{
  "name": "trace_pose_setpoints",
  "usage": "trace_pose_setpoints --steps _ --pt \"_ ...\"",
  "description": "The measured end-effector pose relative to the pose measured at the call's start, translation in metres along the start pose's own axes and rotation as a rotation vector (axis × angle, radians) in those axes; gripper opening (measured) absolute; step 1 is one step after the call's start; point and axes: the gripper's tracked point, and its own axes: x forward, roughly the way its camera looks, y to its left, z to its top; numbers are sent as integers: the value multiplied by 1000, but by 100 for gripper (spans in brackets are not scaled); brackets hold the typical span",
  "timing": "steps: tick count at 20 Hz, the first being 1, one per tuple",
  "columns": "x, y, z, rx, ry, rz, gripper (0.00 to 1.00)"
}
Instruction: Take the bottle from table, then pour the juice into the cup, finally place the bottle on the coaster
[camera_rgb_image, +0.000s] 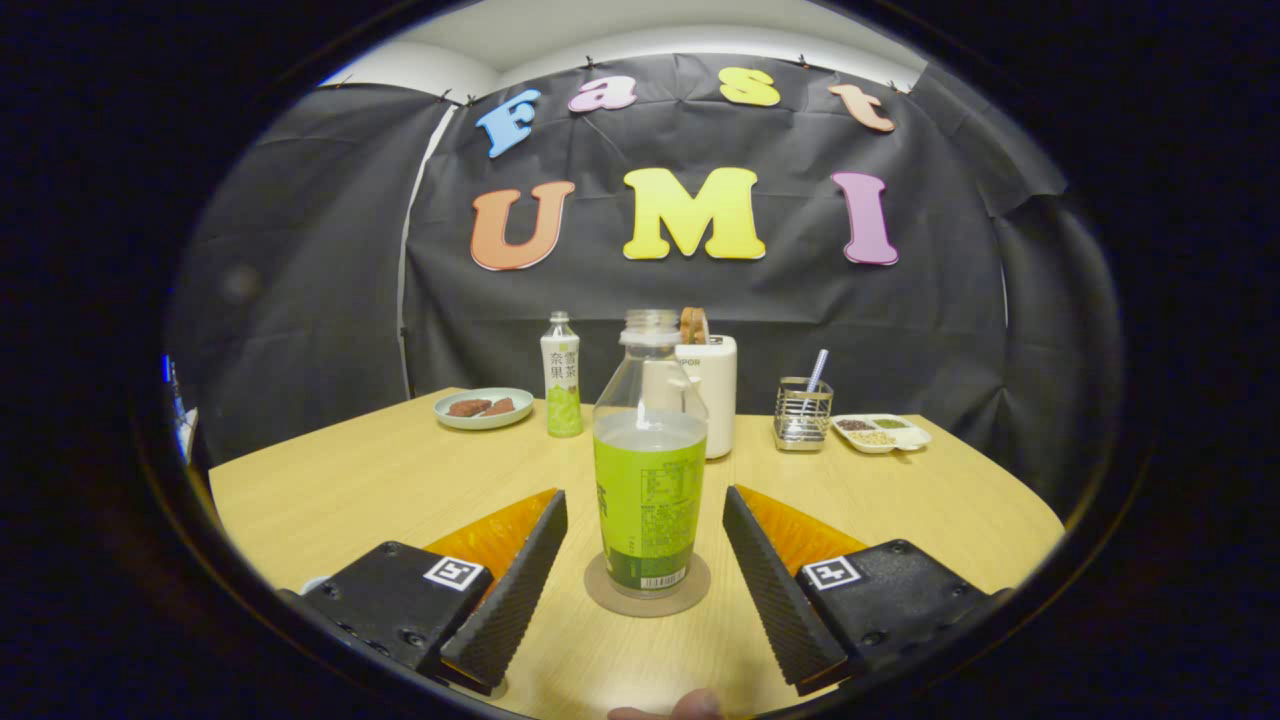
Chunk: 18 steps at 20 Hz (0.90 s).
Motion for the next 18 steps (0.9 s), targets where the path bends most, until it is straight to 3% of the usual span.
trace_pose_setpoints --steps 7,12,18 --pt "-122 1 14 47 -63 -98 100" --pt "-225 17 4 34 -118 -121 100" --pt "-300 32 -13 42 -158 -131 100"
